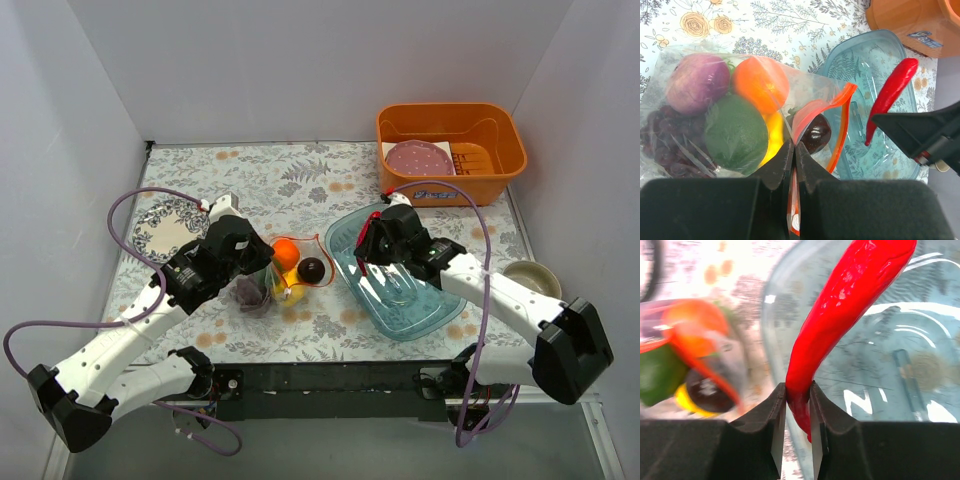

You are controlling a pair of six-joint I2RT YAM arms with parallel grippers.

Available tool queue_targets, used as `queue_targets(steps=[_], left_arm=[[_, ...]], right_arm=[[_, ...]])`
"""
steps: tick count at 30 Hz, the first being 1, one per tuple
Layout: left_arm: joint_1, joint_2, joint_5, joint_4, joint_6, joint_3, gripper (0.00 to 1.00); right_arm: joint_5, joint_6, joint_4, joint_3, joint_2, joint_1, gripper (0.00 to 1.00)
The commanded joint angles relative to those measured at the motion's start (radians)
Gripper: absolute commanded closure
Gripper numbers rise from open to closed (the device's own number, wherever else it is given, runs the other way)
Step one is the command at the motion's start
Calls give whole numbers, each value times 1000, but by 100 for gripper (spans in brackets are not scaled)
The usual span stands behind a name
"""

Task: Place the food in the zip-top bag and seal the zipper
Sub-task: Pick up the fake vegetable from the bin, then place the fake vegetable in the zipper food storage bag.

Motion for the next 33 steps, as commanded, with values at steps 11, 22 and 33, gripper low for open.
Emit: queue_targets(steps=[11, 22, 33], left_arm=[[6, 1, 18, 24, 2, 21, 100], [6, -1, 23, 29, -6, 15, 100], [6, 4, 18, 21, 12, 9, 100]], right_arm=[[-647, -60, 319, -10, -88, 18, 79], [-874, -138, 254, 79, 50, 88, 79], [-894, -231, 105, 108, 70, 116, 80]])
